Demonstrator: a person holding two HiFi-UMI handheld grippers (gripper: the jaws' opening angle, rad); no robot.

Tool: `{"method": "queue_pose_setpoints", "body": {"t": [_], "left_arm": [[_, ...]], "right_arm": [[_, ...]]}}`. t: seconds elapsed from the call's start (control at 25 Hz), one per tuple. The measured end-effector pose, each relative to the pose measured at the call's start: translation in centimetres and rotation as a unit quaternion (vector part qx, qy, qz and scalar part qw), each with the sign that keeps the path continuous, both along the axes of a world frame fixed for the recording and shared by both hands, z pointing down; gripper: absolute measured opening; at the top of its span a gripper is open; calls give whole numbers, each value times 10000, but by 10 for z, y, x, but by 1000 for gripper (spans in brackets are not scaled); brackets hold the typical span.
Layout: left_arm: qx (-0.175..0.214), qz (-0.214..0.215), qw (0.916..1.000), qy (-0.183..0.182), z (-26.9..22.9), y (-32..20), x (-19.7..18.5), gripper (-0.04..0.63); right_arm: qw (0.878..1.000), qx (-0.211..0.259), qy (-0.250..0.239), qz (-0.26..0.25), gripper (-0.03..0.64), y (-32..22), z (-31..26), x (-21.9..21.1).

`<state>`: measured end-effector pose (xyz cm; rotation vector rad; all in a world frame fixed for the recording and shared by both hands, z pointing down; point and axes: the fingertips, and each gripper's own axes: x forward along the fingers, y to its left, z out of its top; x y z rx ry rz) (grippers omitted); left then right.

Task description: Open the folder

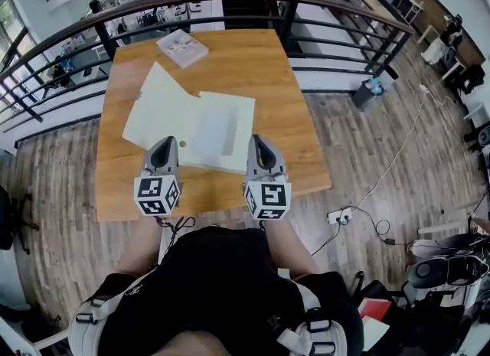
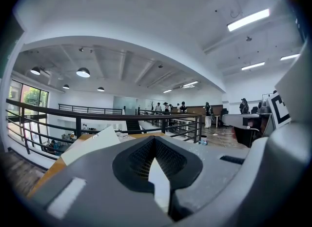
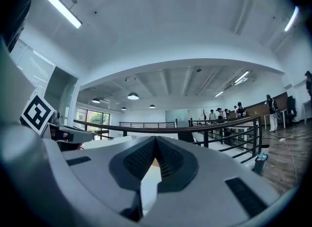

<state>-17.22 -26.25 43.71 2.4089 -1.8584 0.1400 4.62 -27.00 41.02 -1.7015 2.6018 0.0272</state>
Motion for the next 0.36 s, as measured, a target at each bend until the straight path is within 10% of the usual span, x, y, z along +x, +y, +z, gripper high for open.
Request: {"method": "queue_pose_setpoints", "body": {"t": [0.36], "left_arm": [[-10,24,10000,20,5,16,11,4]], "right_arm": [[9998,183,-15,-53,5,7,-5,0]]}}
